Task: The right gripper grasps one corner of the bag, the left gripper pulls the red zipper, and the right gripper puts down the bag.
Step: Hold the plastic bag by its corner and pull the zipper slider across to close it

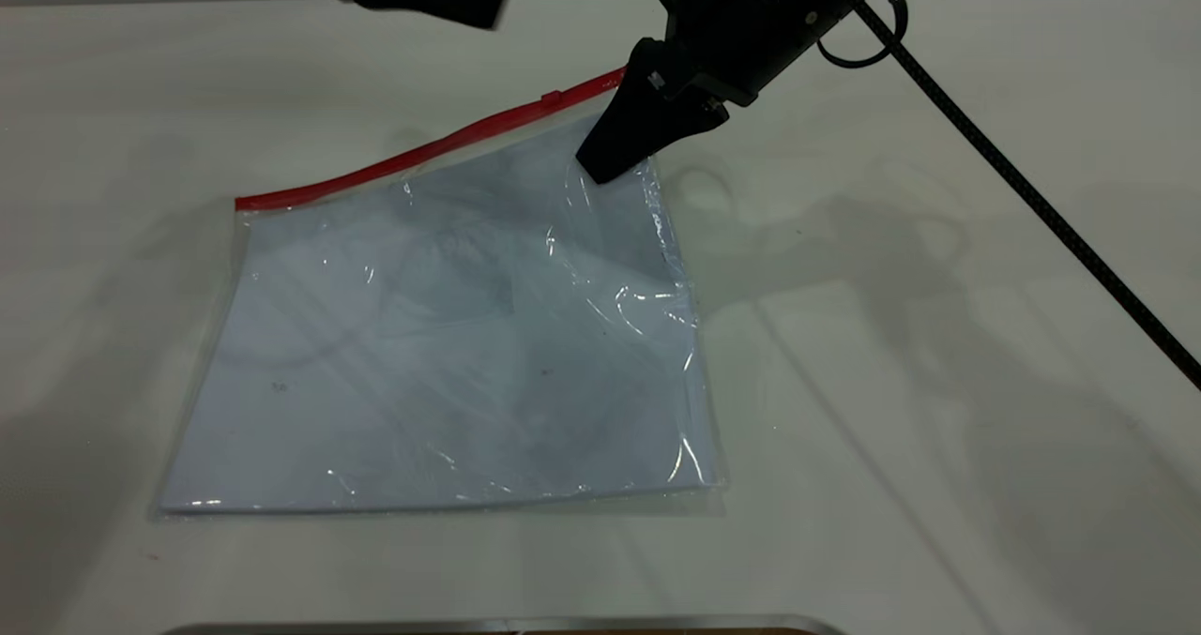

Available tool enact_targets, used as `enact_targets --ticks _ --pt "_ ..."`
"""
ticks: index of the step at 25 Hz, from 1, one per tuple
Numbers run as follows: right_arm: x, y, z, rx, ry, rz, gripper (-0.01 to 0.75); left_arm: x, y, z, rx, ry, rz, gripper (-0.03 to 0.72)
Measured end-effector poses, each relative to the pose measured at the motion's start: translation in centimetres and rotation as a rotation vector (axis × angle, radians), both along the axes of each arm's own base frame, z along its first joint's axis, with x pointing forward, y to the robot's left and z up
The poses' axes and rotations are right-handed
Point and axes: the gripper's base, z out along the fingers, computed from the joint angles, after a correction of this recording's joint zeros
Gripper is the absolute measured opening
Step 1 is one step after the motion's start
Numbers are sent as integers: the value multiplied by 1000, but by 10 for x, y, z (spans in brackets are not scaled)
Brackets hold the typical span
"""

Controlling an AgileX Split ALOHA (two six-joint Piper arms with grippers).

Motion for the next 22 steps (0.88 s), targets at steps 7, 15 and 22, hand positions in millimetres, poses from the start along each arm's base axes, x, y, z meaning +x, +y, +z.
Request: enact_targets --ticks 7,15,22 --pt "0 0 0 2 -2 5 33 3 -11 -12 -72 145 -111 549" --pt "-1 0 0 4 1 8 33 -3 -16 -16 -58 199 -163 547" --pt "-1 0 0 6 1 8 33 -7 -37 -28 -12 162 -180 507"
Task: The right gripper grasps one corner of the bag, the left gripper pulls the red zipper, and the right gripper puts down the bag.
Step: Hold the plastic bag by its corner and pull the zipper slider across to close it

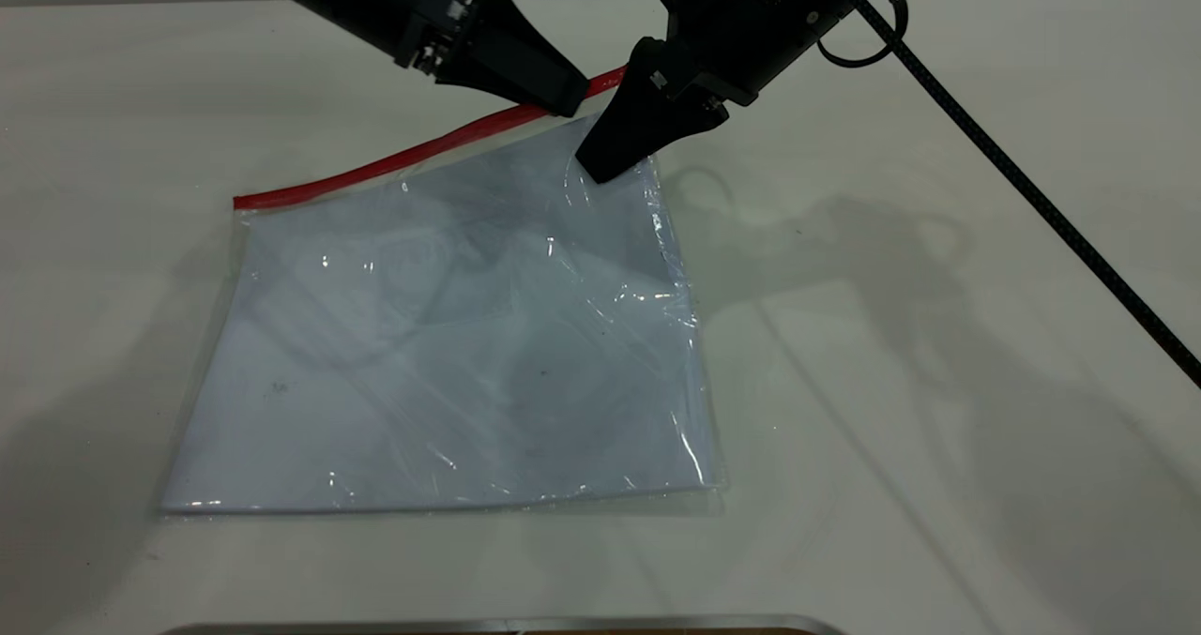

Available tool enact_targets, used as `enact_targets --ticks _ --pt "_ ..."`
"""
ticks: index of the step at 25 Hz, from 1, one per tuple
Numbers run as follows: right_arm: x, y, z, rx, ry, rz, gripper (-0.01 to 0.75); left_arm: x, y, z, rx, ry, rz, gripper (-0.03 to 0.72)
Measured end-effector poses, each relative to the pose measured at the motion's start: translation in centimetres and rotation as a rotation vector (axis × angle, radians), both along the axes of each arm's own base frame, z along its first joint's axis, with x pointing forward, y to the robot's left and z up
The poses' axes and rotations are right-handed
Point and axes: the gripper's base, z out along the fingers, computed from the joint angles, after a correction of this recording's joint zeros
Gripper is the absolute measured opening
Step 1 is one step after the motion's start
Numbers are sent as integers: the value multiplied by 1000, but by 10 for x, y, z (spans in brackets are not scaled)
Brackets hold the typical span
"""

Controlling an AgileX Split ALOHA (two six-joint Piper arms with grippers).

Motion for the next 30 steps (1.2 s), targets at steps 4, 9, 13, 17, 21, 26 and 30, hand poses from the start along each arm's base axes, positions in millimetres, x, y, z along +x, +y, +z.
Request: enact_targets --ticks 4,9,13,17,21,26,30 --pt "0 0 0 0 -1 1 33 1 -2 -1 11 -16 7 467" --pt "0 0 0 0 -2 2 33 1 -2 -1 14 -19 10 359" --pt "0 0 0 -1 -4 1 33 1 -2 -1 14 -21 8 237" --pt "1 -1 0 -1 -4 -2 33 2 -2 -1 12 -45 -6 148" --pt "7 -12 0 6 2 -35 33 3 -3 -1 16 -72 1 99" --pt "17 -33 3 20 8 -85 33 8 -3 -2 30 -104 34 83" --pt "22 -47 9 33 0 -102 33 10 -2 -3 39 -129 48 83"
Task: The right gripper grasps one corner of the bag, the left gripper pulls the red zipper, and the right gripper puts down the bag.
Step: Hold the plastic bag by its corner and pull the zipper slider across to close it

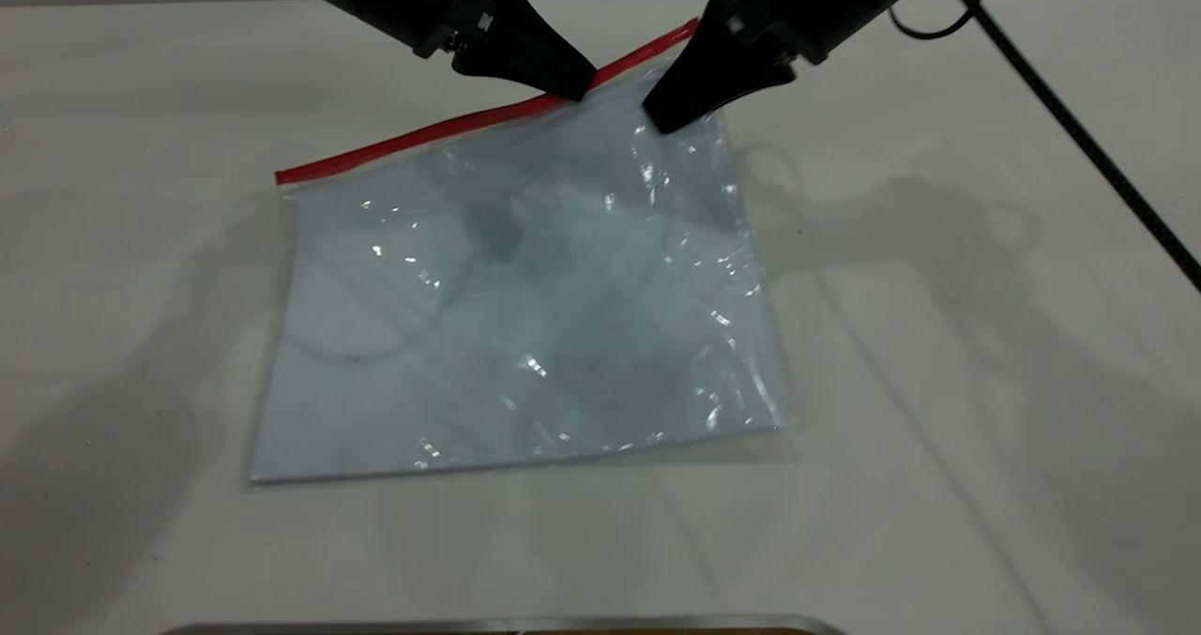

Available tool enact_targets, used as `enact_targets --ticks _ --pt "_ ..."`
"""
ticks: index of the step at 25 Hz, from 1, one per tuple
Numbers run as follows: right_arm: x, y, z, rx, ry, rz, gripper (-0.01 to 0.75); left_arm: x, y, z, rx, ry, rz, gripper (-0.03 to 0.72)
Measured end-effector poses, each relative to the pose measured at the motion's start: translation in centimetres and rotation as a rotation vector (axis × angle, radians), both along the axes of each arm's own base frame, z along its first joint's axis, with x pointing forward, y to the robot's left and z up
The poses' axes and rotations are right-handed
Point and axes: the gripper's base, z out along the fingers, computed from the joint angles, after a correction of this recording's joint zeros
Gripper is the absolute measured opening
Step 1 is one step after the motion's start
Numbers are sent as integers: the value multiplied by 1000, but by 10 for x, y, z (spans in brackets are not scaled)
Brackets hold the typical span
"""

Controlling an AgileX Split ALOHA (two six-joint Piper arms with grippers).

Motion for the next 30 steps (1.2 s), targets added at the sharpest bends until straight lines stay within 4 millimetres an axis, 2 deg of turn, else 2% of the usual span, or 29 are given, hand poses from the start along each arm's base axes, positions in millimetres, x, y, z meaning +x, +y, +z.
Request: enact_targets --ticks 6,14,20,26,30 --pt "10 -29 4 37 13 -59 33 6 10 -1 12 -20 37 83" --pt "23 -67 8 88 -8 -168 33 21 58 -1 24 -21 142 83" --pt "28 -76 10 116 -24 -208 33 22 83 -5 76 10 165 83" --pt "28 -76 10 115 -30 -212 33 21 111 -11 149 61 190 88" --pt "29 -76 10 115 -33 -216 33 22 121 -11 160 73 209 90"
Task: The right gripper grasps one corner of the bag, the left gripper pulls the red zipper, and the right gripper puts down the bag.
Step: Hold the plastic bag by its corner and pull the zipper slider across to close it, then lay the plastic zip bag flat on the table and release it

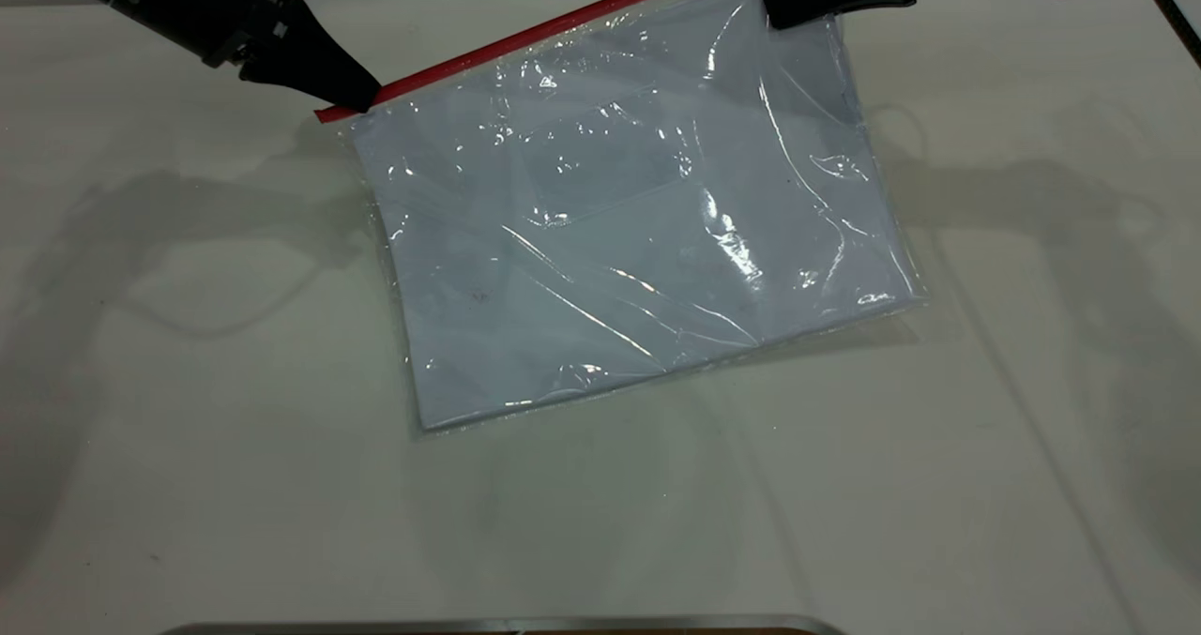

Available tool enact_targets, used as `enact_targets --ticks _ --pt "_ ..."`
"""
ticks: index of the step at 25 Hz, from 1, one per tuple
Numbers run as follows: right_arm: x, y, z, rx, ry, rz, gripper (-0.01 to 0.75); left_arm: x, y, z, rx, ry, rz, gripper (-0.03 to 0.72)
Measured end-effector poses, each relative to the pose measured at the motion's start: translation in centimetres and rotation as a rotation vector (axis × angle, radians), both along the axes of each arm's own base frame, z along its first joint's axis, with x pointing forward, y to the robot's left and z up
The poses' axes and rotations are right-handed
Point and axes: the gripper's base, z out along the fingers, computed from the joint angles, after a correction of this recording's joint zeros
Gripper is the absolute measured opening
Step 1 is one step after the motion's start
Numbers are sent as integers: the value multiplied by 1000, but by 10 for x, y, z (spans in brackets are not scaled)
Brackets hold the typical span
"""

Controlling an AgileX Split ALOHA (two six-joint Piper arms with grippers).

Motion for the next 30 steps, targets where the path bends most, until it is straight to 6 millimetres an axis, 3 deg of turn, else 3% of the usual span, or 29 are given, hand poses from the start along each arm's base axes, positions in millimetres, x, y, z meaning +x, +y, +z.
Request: enact_targets --ticks 8,11,14,18,22,27,30 --pt "1 -3 0 0 -4 -9 33 0 2 2 5 -3 5 104" --pt "2 -3 0 -5 -10 -16 33 2 5 14 20 -32 1 120" --pt "3 -5 -1 -13 -14 -27 33 4 7 42 23 -80 18 164" --pt "5 -5 -2 -14 -16 -50 39 3 7 94 15 -162 47 284" --pt "7 -6 -14 -25 22 -105 85 -14 2 168 -53 -236 51 389" --pt "8 4 -43 -106 47 -175 302 -62 -8 271 -175 -371 -12 416" --pt "7 5 -67 -204 67 -218 416 -95 -10 317 -209 -406 -12 416"
